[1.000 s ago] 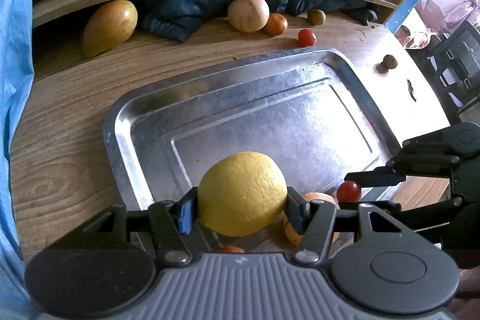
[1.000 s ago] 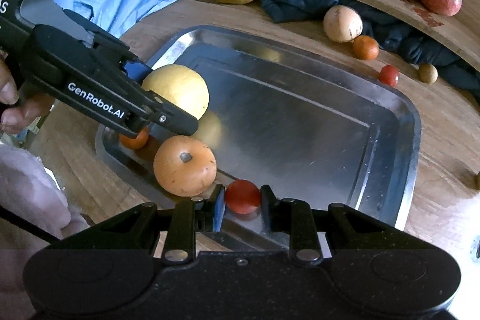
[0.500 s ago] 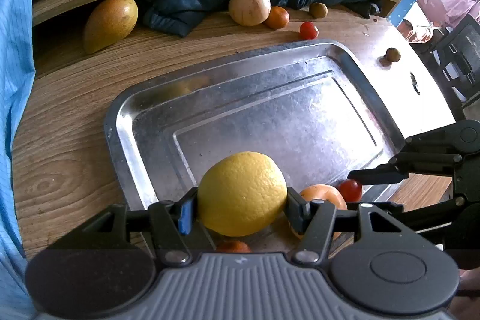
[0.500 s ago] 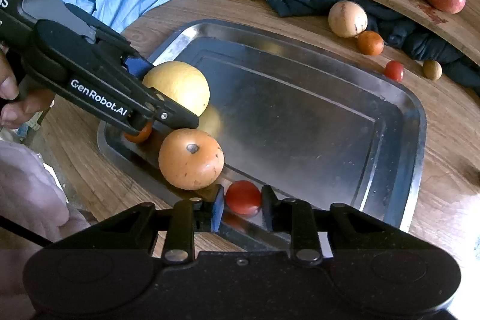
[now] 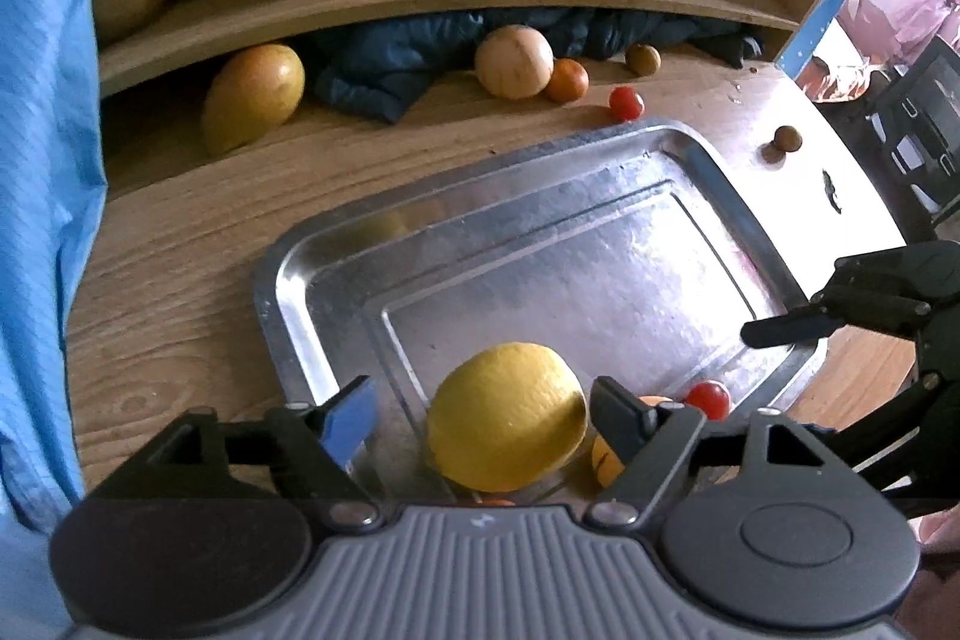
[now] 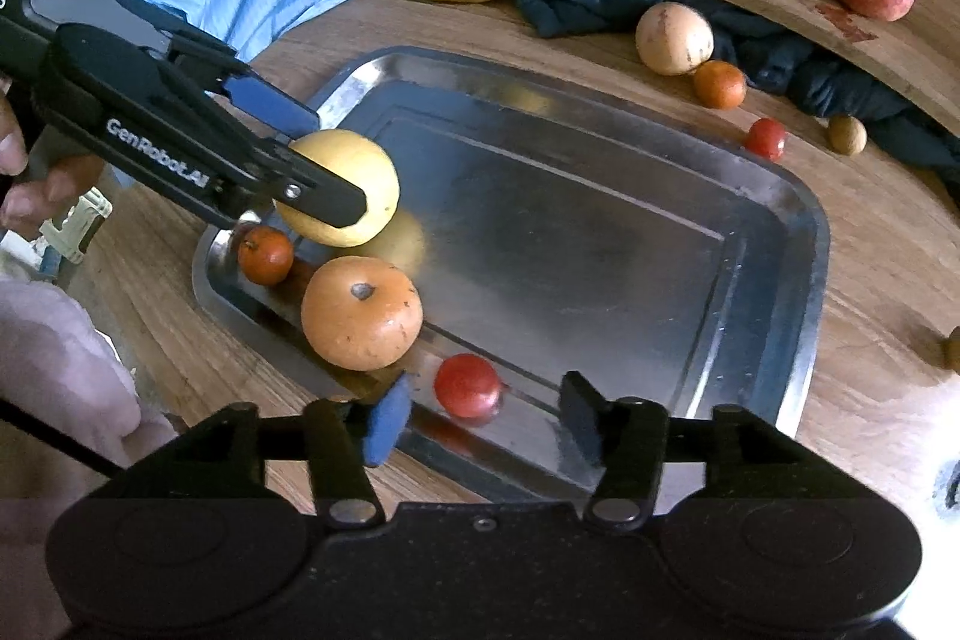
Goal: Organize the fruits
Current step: 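Open both tools to release the tomato and lemon onto the tray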
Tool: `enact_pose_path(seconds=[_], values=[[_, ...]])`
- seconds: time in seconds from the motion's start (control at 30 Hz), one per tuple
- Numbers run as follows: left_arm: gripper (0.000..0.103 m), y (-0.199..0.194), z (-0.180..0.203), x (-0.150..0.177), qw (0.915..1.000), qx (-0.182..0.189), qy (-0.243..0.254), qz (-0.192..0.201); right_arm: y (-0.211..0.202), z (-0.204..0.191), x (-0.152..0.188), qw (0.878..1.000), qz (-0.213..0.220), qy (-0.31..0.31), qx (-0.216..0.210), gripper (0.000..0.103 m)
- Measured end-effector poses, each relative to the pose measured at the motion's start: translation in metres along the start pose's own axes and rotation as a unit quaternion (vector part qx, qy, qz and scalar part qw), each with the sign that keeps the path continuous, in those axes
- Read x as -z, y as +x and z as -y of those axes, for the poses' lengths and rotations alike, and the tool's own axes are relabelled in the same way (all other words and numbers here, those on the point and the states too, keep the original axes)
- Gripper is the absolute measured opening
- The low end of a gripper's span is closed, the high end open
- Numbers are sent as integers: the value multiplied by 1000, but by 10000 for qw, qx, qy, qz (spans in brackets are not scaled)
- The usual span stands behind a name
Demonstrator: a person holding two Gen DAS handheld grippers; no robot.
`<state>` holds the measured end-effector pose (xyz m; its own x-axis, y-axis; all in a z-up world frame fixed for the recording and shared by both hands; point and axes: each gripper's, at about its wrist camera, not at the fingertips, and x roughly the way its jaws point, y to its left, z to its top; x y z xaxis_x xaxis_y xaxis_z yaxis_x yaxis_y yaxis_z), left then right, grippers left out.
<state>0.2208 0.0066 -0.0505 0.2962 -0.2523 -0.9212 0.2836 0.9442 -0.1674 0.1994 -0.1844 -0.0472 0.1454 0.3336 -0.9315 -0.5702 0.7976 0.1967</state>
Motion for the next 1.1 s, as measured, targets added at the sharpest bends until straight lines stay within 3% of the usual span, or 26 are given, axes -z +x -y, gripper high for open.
enact_pose_path(seconds=[0.23,0.43,0.7,1.1], values=[[93,-8,-8,2,9998,-152,-144,-13,-13,16,-2,9999,-45,98,-14,87],[100,-18,-11,5,9998,-174,4,-44,-19,31,-3,9999,-103,15,58,93],[102,-25,-9,12,9980,-502,302,-221,-23,44,0,9998,-121,-16,150,98],[103,-21,4,5,9951,-977,-17,-150,-26,68,-1,9982,48,-65,594,102]])
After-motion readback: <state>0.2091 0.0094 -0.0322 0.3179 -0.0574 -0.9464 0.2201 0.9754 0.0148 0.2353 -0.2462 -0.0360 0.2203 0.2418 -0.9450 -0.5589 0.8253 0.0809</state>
